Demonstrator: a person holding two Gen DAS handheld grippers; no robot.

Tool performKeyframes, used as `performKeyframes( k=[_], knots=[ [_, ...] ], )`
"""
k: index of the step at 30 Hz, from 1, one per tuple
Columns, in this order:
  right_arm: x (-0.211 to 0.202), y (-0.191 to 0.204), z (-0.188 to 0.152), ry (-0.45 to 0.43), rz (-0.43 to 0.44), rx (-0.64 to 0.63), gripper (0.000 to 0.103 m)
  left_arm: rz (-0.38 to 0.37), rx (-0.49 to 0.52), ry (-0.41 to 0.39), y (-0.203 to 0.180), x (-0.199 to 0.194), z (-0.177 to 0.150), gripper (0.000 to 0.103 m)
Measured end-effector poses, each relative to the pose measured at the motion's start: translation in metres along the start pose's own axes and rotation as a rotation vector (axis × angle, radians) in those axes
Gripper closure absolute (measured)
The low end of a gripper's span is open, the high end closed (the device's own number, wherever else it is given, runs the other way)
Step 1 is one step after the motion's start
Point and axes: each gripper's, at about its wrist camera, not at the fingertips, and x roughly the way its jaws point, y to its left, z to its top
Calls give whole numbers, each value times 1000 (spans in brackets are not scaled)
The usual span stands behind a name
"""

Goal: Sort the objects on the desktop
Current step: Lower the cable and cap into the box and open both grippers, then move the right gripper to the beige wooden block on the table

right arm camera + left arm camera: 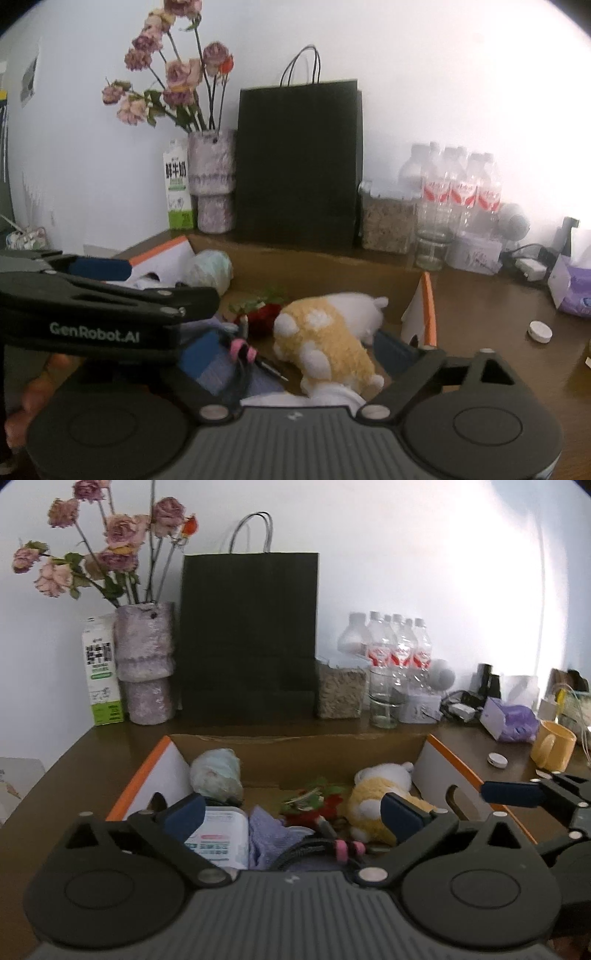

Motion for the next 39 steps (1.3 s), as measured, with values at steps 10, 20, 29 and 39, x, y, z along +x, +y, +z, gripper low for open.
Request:
performKeyframes(
  k=[10, 20, 29, 39],
  knots=[
    [-11, 2, 5, -35, -5, -11, 0, -2, -15, -41, 2, -13, 5, 0],
    [-32, 14, 8, -71, -18, -42, 0, 3, -16, -89, 1, -41, 10, 0],
    [-62, 25, 2, -73, -12, -59, 0, 17, -23, -82, 9, -72, 2, 0],
    [-92, 36, -28, -13, 1, -74, 0, 41, -42, -58, 18, -103, -23, 0]
  ],
)
